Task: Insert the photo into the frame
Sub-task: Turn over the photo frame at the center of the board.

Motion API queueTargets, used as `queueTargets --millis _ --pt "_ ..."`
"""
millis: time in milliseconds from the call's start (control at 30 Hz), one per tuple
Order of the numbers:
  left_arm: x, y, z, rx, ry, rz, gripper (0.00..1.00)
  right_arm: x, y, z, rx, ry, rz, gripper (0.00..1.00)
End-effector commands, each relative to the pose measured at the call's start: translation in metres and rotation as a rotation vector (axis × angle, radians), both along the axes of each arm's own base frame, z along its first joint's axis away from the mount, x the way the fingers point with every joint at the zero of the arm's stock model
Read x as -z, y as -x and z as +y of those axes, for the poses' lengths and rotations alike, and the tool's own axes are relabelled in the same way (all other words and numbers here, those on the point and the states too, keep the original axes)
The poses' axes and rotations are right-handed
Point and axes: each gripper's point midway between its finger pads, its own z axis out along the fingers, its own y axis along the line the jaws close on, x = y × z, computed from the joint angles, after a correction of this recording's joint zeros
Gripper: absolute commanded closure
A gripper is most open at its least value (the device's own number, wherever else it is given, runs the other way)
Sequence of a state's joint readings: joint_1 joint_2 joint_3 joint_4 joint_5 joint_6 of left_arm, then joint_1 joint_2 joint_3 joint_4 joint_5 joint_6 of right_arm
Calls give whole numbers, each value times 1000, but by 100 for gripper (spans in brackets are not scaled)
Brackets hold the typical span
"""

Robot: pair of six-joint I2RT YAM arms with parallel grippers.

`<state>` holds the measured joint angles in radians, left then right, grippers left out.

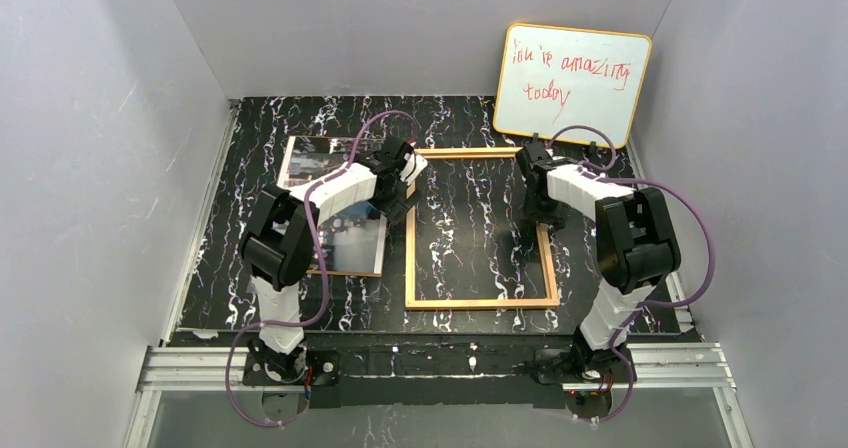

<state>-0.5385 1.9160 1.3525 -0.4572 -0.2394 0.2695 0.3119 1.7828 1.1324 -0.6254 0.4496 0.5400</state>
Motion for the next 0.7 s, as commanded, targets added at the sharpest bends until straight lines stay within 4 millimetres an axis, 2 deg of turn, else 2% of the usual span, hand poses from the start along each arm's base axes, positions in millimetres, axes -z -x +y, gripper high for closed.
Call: queueTargets --millis 0,100,167,200,300,400,500,567,667 --pt "-14 -5 -15 20 36 2 2 1 21 -30 84 106 71 38" --pt "-22 -9 -15 12 38 1 2 -20 13 -15 89 11 0 35" --pt "-34 -14 -11 -2 71 0 2 -39 4 3 80 -95 -60 34" --pt "-46 -20 -10 -8 98 -6 2 -51 -1 16 68 -156 -94 33" --pt "-79 -40 18 -70 147 -26 2 -89 -15 64 -9 -334 -196 30" --pt "-102 -58 67 -157 166 -47 2 -123 -15 128 -122 -470 -244 26" --pt "-102 -62 130 -232 98 -55 2 -148 1 203 -268 -618 -244 23" --pt "-94 -56 172 -278 52 -32 2 -151 25 257 -372 -694 -201 22" --pt "-74 -40 237 -363 -10 8 2 -143 59 314 -450 -786 -98 22"
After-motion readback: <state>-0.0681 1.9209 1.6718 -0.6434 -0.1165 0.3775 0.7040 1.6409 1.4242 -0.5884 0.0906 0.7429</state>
